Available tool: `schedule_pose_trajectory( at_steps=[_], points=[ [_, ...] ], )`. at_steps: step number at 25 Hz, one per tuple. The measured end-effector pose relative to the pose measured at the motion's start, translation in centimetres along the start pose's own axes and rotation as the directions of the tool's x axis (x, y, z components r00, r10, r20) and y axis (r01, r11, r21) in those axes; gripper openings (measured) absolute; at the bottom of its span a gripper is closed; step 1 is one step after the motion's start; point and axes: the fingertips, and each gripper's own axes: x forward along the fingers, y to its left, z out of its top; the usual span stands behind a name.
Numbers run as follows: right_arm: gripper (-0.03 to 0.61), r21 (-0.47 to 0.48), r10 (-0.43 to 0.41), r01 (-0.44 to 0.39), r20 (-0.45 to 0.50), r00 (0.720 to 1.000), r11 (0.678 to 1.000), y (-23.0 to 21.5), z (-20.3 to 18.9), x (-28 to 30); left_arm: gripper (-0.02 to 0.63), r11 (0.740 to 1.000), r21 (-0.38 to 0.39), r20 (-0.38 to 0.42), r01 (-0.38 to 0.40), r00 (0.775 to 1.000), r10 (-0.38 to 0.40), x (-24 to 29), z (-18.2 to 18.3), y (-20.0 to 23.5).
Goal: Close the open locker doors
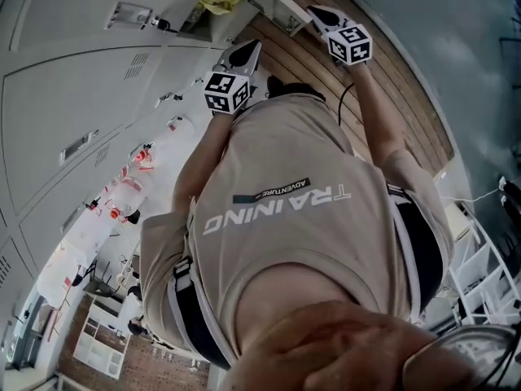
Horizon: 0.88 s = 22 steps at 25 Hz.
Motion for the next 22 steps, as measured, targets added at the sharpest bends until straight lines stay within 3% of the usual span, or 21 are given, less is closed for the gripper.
schedule_pose_trajectory(
  at_steps=[3, 10, 22],
  points=[
    [0.012, -0.008, 0.037, -0.037, -0.007, 0.999, 0.999, 2.4, 0.0, 0.9, 0.005, 0.998, -0.041, 0.026, -0.039, 0.999, 0.040, -1.7, 0.0, 1.6],
    [0.013, -0.033, 0.140, -0.141, -0.033, 0.990, 0.989, 8.1, 0.0, 4.1, 0.005, 0.991, -0.056, 0.039, -0.121, 0.992, 0.124, -6.1, -0.9, 4.9],
    [0.012, -0.051, 0.200, -0.202, -0.051, 0.979, 0.978, 14.3, 1.3, 7.8, 0.005, 0.979, -0.082, 0.068, -0.185, 0.979, 0.190, -12.3, -0.6, 7.9]
  ],
)
